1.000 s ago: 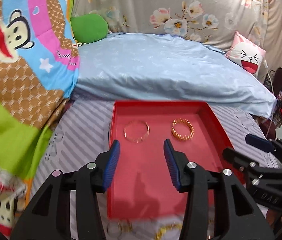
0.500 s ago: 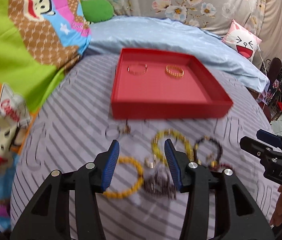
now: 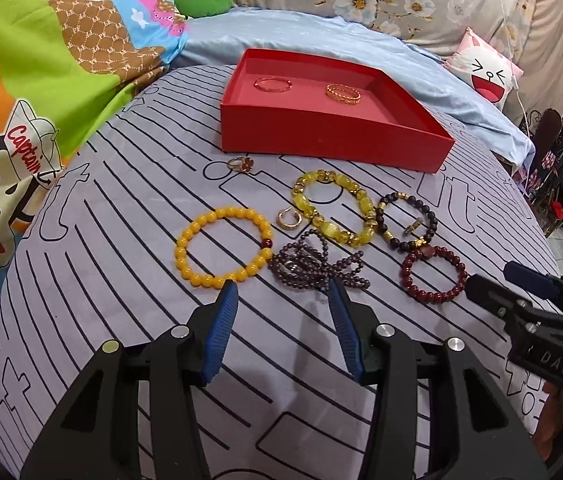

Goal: Organize jewelry
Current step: 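Lift both open tools out of the tray back over the bracelets, then grasp the tangled dark garnet bead strand with the left tool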

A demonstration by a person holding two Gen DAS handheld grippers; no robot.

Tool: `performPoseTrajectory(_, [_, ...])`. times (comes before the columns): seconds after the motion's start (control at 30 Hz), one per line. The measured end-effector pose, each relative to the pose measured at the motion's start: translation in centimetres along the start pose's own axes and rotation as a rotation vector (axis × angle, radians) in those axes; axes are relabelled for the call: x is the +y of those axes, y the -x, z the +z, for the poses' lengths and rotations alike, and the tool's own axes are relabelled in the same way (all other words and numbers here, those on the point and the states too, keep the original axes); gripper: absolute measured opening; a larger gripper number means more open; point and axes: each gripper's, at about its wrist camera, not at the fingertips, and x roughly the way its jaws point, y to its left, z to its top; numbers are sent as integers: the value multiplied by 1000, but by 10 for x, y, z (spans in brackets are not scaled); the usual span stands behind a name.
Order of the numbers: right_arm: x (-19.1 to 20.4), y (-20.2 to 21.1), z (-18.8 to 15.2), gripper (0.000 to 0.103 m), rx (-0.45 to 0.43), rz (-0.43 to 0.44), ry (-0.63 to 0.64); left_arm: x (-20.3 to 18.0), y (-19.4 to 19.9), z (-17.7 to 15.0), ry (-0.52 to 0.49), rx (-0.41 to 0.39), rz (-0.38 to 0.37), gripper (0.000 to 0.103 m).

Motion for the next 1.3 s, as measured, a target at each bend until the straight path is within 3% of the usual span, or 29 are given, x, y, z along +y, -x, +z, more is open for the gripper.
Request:
performPoseTrajectory(0.37, [2, 1, -1, 68, -5, 5, 0, -12, -15, 5, 12, 28, -40, 42])
performPoseTrajectory(0.4, [2, 1, 0, 68, -6, 5, -1, -12, -17, 5, 11, 32, -42, 40])
performPoseTrajectory(0.57, [0, 0, 0, 68, -2, 6, -1, -13, -23, 5, 22, 61, -104, 10])
performPoseTrajectory(0.7, [0, -2, 0, 68, 3, 10, -1, -15, -22, 4, 12, 50, -113, 3])
performPoseTrajectory(1.3, [1, -6, 0, 68, 8, 18, -2, 4, -13, 1, 58, 63, -101, 6])
